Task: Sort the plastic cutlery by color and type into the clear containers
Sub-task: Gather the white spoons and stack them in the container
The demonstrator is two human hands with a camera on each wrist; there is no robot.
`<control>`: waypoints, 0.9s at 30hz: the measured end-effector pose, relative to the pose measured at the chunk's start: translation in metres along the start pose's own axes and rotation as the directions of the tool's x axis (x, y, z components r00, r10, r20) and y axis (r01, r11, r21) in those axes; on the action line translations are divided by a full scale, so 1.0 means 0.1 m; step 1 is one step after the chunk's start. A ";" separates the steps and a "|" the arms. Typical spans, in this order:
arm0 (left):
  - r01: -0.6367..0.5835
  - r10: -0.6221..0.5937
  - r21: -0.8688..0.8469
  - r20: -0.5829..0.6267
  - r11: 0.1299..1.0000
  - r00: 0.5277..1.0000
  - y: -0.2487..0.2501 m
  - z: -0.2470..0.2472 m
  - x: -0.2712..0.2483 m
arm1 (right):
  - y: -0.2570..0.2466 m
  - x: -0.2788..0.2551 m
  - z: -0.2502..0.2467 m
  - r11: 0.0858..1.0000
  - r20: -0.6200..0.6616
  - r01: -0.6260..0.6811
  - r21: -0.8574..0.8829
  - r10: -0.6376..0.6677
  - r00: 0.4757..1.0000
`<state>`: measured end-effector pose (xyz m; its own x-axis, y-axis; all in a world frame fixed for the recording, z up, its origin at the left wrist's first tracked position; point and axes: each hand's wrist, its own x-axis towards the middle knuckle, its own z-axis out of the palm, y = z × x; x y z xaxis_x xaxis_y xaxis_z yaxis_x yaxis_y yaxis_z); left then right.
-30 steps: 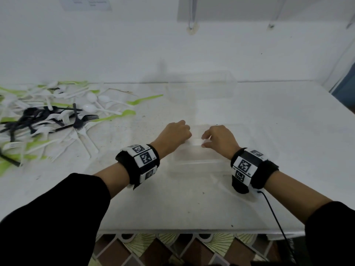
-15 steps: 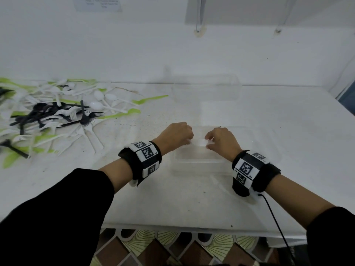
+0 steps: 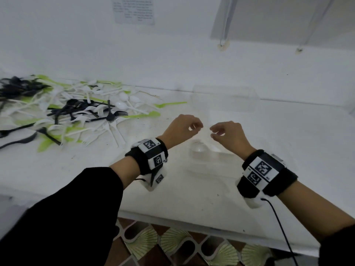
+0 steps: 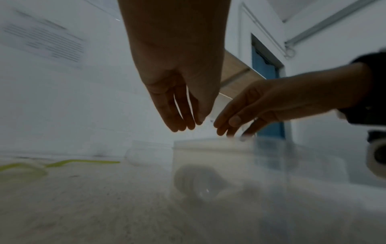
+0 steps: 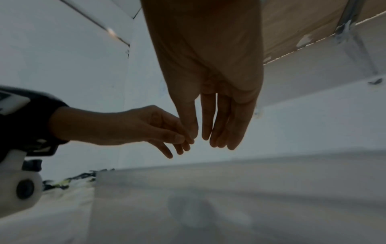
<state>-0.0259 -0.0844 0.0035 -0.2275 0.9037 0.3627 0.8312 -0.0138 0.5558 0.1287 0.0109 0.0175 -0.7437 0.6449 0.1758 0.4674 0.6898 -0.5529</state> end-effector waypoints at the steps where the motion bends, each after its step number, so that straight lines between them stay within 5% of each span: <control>1: 0.030 -0.032 -0.051 -0.045 0.998 0.998 -0.05 -0.09 -0.03 | -0.10 0.03 0.03 0.999 -0.012 0.010 0.040 -0.009 1.000; 10: 0.264 -0.285 -0.130 -0.184 0.956 0.941 -0.89 -1.03 -0.42 | -1.17 0.56 0.78 0.962 0.010 0.066 0.264 -0.071 0.997; 15: 0.335 -0.359 -0.166 -0.144 0.928 0.922 -1.55 -1.53 -0.47 | -1.65 1.01 1.29 0.948 0.015 0.003 0.319 -0.008 1.000; 27: 0.370 -0.377 -0.152 -0.019 0.916 0.926 -2.93 -2.15 0.07 | -1.81 2.15 2.01 0.967 0.051 -0.216 0.135 0.211 0.976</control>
<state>-0.3797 -0.1663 0.0042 -0.5339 0.8339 0.1401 0.6005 0.2572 0.7572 -0.2121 -0.0413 -0.0079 -0.6514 0.7586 0.0137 0.5484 0.4832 -0.6825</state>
